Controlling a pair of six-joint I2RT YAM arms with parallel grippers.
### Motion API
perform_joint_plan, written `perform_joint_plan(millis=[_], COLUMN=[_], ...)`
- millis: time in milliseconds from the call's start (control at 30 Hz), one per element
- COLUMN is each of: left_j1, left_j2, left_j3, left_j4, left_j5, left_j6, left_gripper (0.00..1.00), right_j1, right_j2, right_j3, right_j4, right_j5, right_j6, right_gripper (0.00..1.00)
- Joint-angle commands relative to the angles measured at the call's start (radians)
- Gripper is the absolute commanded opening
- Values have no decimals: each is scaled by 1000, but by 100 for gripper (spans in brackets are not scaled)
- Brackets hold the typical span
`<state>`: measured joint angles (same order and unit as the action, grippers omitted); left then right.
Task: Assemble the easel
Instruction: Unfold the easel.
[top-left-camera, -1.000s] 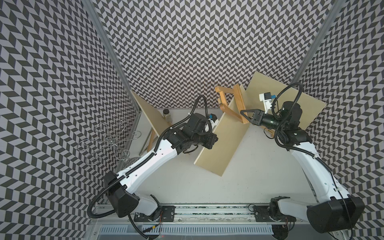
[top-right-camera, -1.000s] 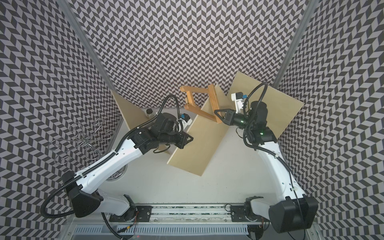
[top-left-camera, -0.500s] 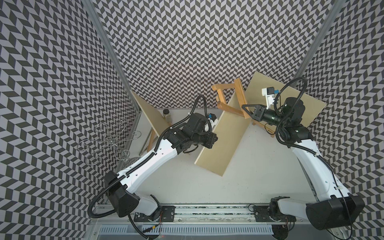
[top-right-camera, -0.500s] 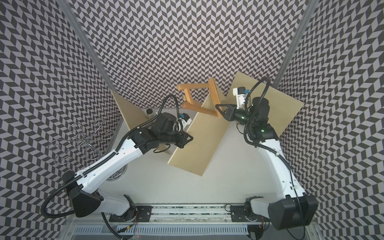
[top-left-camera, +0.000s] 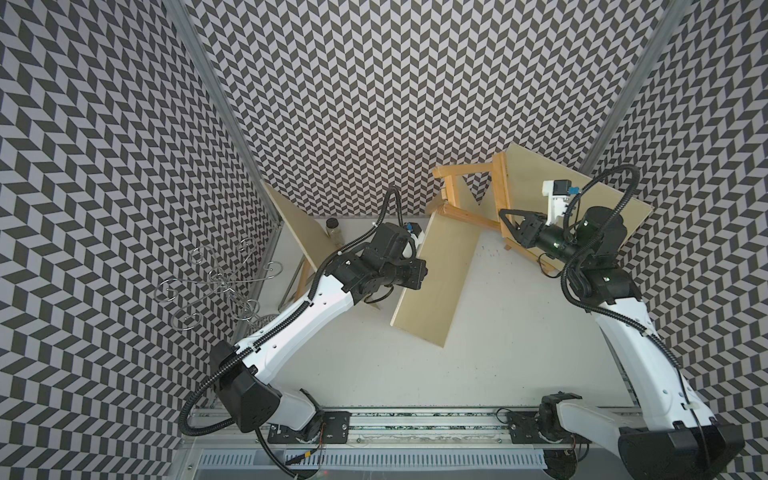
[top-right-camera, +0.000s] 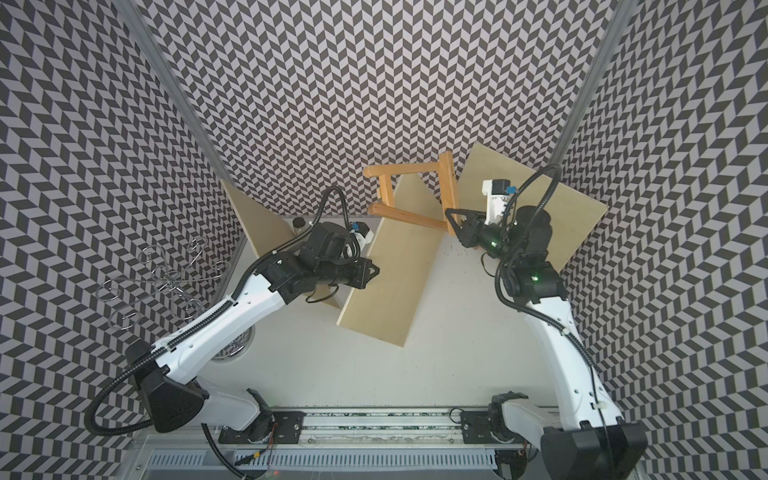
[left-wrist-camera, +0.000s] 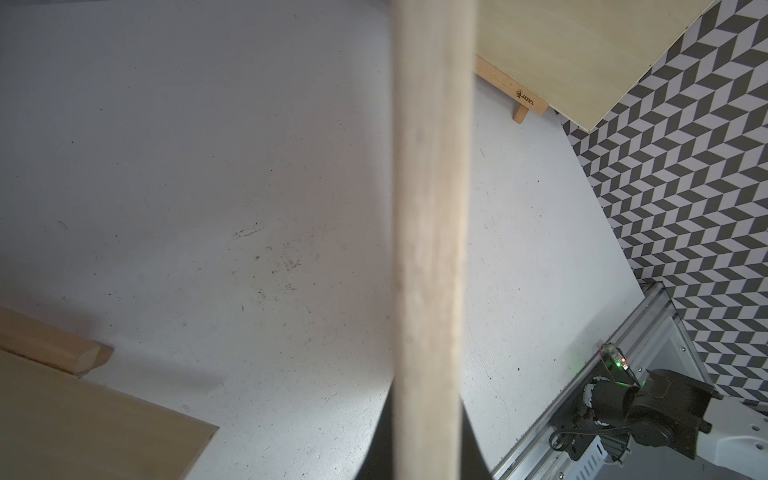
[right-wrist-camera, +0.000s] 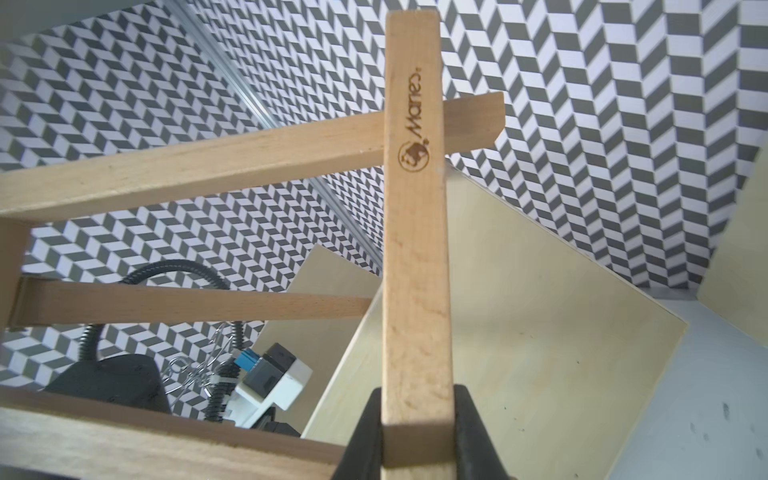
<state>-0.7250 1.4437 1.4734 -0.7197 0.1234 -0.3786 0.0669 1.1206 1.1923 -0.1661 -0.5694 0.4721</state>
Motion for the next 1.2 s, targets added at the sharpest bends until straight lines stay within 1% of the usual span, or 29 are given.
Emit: perform_joint_plan(millis=[0,133,233,300,367,467,533,567,700,867,967,1033,1100,1167], left_j1=[11,21,24,24,25,26,27,30,68,119,133,146,151,153], left_j2=[-48,-50,-45,-38,-32,-26,-25,-27,-37,-27,-7,13,45,89], left_j3=[52,67,81,92,96,93,88,83,70,122,211,301,417,553], left_j4=[209,200,196,192,193,194,196,199,218,225,222,216,200,173], left_j5=[-60,-81,-85,-84,-82,-85,-91,-97,-110,-112,-116,-125,-140,-164], left_j6=[15,29,39,44,44,45,40,35,11,20,32,40,59,82], left_gripper=[0,0,0,0,0,0,0,0,0,0,0,0,0,0], right_j1=[-87,-171,-207,-217,-217,-219,-220,-222,-231,-249,-258,-257,-256,-254], right_j2=[-45,-90,-104,-105,-102,-94,-87,-84,-85,-114,-122,-123,-122,-116], right_j3=[-86,-205,-271,-316,-365,-404,-397,-380,-289,-300,-341,-392,-452,-509], right_j4=[-3,24,92,185,339,562,654,662,522,443,375,366,398,433], right_j5=[115,116,65,-8,-98,-180,-208,-219,-223,-161,-99,-73,-73,-84], right_j6=[77,162,236,309,411,560,615,616,527,489,458,448,429,440], right_gripper=[0,0,0,0,0,0,0,0,0,0,0,0,0,0])
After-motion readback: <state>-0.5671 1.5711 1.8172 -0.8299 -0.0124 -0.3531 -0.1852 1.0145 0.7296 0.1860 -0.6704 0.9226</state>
